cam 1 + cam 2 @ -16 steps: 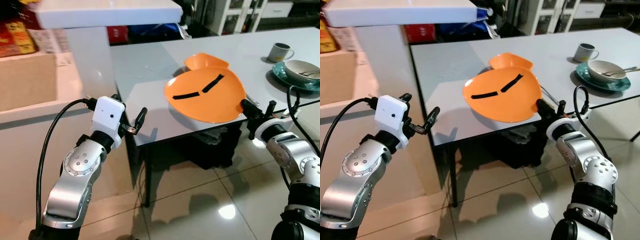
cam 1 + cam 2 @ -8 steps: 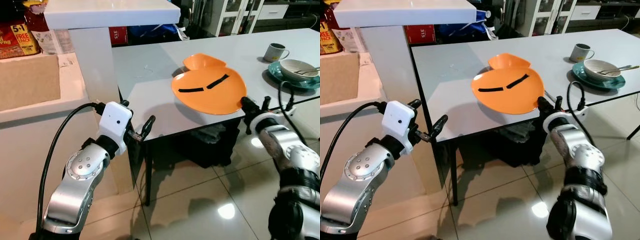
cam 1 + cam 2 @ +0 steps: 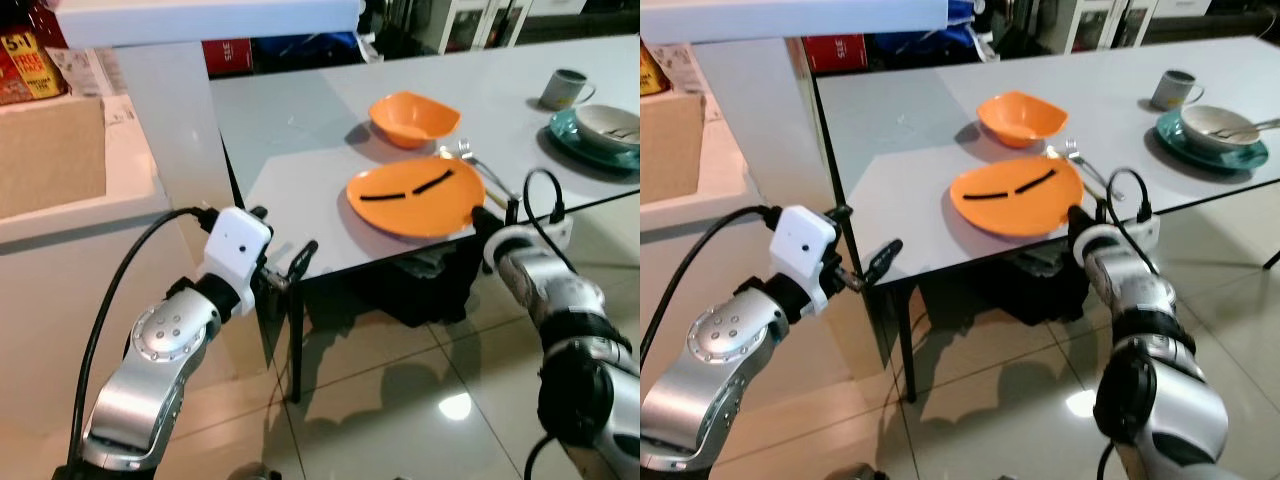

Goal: Setting the table

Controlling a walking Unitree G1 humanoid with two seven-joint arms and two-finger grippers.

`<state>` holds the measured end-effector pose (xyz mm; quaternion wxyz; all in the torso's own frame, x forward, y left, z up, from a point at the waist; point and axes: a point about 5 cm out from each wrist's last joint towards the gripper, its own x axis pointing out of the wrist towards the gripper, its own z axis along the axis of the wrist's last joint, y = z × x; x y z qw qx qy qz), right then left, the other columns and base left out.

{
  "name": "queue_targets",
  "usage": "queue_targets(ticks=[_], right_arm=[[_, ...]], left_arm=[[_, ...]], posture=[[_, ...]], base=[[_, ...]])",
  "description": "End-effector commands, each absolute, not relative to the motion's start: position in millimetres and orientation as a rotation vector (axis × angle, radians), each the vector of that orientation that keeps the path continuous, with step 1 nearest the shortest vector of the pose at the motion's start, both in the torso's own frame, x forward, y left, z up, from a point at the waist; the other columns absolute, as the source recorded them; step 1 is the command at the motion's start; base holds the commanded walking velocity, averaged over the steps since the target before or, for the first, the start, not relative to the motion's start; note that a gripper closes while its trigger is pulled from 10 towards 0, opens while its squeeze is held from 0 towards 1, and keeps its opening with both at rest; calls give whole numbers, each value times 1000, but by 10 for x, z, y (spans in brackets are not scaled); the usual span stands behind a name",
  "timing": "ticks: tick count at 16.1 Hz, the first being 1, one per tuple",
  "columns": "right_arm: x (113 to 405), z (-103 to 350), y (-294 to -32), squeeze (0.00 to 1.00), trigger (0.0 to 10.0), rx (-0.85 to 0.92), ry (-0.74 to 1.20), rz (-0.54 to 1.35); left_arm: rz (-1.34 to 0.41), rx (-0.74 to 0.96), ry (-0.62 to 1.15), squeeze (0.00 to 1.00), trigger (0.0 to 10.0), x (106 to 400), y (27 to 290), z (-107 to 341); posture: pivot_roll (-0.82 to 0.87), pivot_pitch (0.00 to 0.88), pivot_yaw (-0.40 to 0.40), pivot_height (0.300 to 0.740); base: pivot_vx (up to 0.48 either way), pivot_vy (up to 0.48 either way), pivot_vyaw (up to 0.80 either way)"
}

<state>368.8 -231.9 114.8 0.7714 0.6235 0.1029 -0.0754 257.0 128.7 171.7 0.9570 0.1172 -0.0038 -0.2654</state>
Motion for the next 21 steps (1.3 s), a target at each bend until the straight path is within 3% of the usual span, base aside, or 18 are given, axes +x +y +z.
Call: queue_targets(ticks=[1,13,18,19,20,21], right_arm=[[3739,1244,-2318,0,10000,1361,180,-139],[3857,1278,-2221,0,10000,1272,165,-293],[3942,1441,-2136,0,10000,1238,143,-213],[3952,1455,-2111,675,10000,1222,148,-200],[3969,1476,-2063,1000,10000,1186,158,-173],[3981,1482,-2009,1000,10000,1121,183,-154]], left_arm=[[-557,247,-15,0,10000,2529,1263,1742],[-621,262,-5,0,10000,2329,1200,1858],[-541,219,-34,0,10000,2255,1242,1984],[-539,218,-30,0,10000,2237,1243,1981],[-537,217,-25,0,10000,2209,1246,1980],[-530,218,-20,0,10000,2199,1260,1983]], posture=[[138,33,-32,740],[252,219,-15,740],[271,284,-22,740],[275,290,-26,740],[279,292,-30,740],[280,291,-32,740]], base=[[0,0,0],[0,0,0],[0,0,0],[0,0,0],[0,0,0],[0,0,0]])
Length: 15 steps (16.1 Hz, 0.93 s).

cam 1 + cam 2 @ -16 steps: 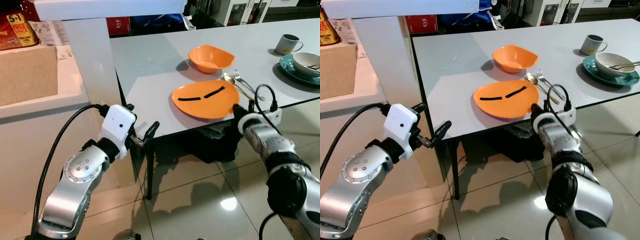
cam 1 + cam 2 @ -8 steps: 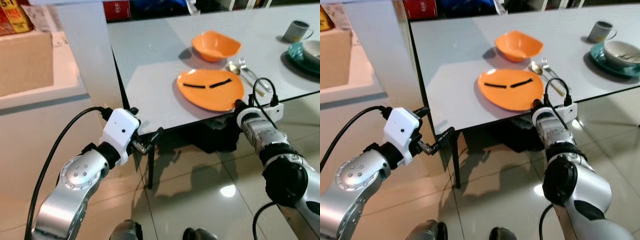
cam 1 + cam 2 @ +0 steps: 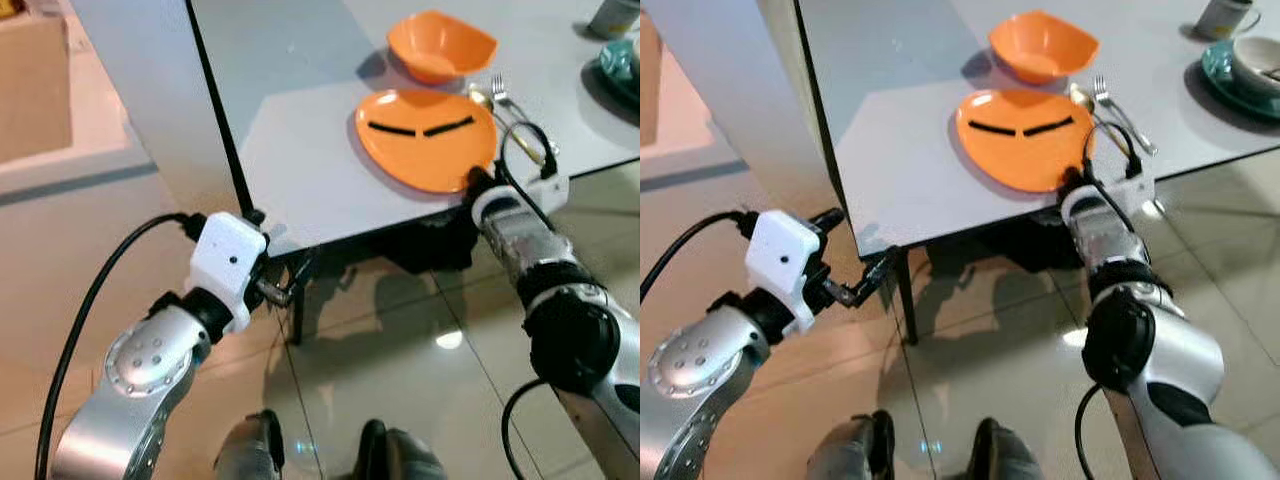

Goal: Setting the table

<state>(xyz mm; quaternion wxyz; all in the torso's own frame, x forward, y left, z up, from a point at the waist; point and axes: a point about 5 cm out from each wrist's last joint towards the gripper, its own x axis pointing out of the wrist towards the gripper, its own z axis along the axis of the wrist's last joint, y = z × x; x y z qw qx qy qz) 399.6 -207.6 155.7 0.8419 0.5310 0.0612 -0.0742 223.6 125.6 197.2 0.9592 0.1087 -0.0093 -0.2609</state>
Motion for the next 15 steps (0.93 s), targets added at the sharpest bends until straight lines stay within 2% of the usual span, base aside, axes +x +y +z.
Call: queue_targets(ticks=[1,3,7,10,12,13,14,15], right_arm=[[3996,1515,-2003,1000,10000,1072,174,-155],[4011,1554,-2002,1000,10000,1015,169,-149],[4013,1577,-2063,1000,10000,757,186,-189],[4022,1613,-2083,1000,10000,660,171,-200],[4052,1710,-2059,1000,10000,415,136,-180],[4058,1730,-2052,106,10000,344,130,-186],[4060,1734,-2036,0,10000,286,127,-187],[4058,1721,-2022,0,10000,249,133,-188]], left_arm=[[-523,219,-18,0,10000,2200,1273,1993],[-520,219,-14,0,10000,2210,1278,1998],[-531,219,-19,0,10000,2246,1256,2015],[-540,223,-17,0,10000,2265,1248,2018],[-536,227,-18,0,10000,2278,1263,2027],[-535,228,-18,0,10000,2282,1268,2028],[-537,230,-17,0,10000,2288,1267,2028],[-539,231,-18,0,10000,2296,1265,2031]], posture=[[281,288,-34,740],[276,269,-30,740],[270,244,-27,740],[274,239,-30,740],[275,240,-31,740],[275,239,-30,740],[276,235,-29,740],[277,232,-28,740]], base=[[0,0,0],[0,0,0],[0,0,0],[0,0,0],[0,0,0],[0,0,0],[0,0,0],[0,0,0]])
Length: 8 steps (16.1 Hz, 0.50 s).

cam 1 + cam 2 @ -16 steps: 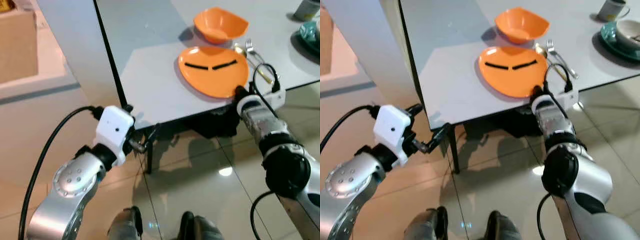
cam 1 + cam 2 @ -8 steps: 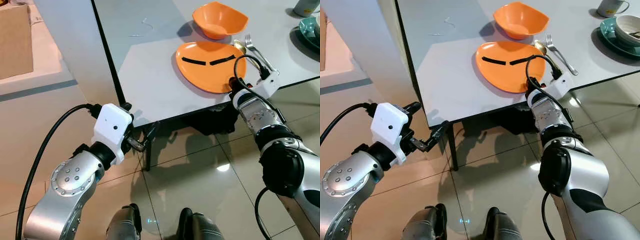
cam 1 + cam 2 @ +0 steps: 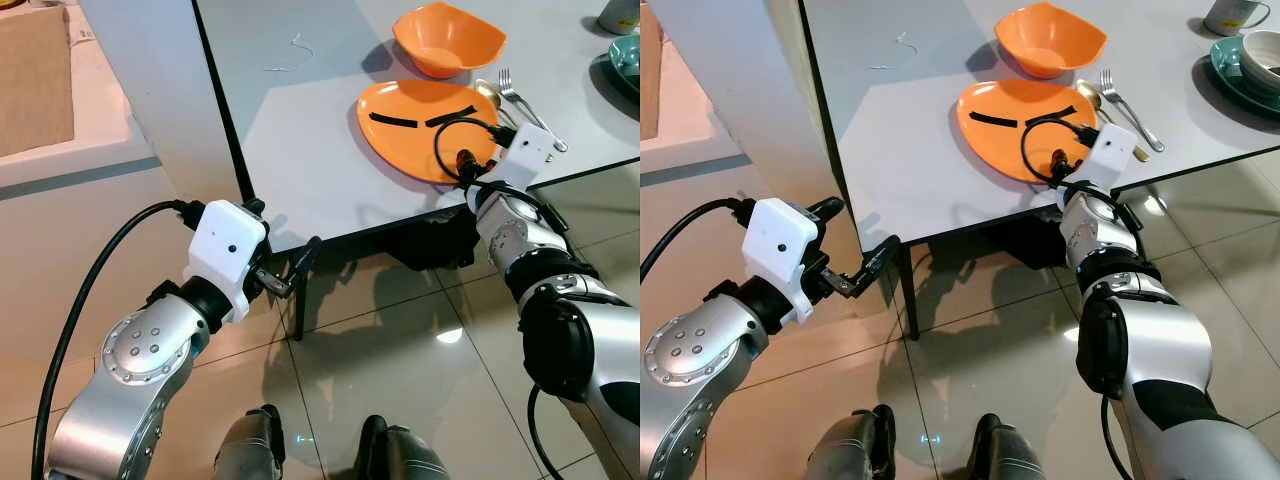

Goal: Setting the table

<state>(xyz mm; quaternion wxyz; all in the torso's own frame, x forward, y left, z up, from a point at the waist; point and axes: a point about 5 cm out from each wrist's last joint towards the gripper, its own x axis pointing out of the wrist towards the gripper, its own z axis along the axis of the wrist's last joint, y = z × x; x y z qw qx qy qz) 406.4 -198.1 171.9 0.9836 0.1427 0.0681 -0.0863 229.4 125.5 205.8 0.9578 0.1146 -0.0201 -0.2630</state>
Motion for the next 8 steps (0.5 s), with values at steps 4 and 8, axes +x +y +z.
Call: queue_targets(ticks=[4,8], right_arm=[[4048,1720,-2035,0,10000,198,107,-217],[4066,1892,-1957,0,10000,200,-67,-136]], left_arm=[[-543,237,-22,0,10000,2326,1267,2037],[-448,251,-24,0,10000,2389,1378,1990]], posture=[[274,223,-27,740],[206,180,-42,740]], base=[[0,0,0],[0,0,0]])
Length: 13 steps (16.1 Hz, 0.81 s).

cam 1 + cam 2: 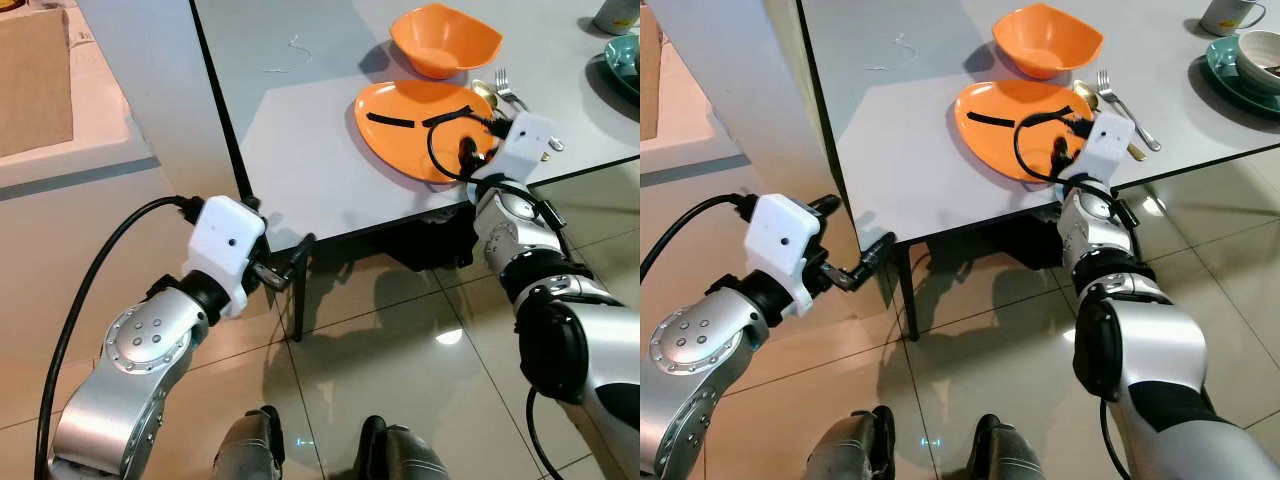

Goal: Setting the table

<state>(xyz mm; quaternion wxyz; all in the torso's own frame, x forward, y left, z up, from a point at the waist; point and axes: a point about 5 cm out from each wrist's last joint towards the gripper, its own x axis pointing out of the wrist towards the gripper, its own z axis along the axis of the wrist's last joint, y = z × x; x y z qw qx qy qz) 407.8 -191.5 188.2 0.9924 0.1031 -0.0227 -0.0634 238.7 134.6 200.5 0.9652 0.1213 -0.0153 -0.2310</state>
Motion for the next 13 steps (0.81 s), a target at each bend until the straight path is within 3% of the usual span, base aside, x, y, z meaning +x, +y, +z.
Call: queue_targets(ticks=[1,3,5,8,11,13], right_arm=[[4068,1970,-1939,0,10000,200,-124,-103],[3991,2071,-1911,0,10000,171,-188,-8],[3693,2023,-1760,0,10000,78,-167,129],[3274,1779,-1698,0,10000,-26,-132,64],[2829,1508,-1403,0,10000,63,-55,211],[2783,1508,-1257,0,10000,71,-38,292]], left_arm=[[-424,252,-23,0,10000,2387,1403,1953],[-407,248,-14,0,10000,2382,1404,1893],[-362,246,-30,0,10000,2450,1462,1915],[-246,302,-56,0,10000,2545,1604,1958],[-119,317,-26,0,10000,2427,1716,1840],[-82,322,-35,0,10000,2371,1736,1838]], posture=[[178,160,-46,740],[135,113,-45,740],[90,94,-19,740],[67,59,-20,740],[91,30,-38,740],[116,18,-51,740]], base=[[0,0,0],[0,0,0],[0,0,0],[-80,0,0],[0,0,0],[0,0,400]])
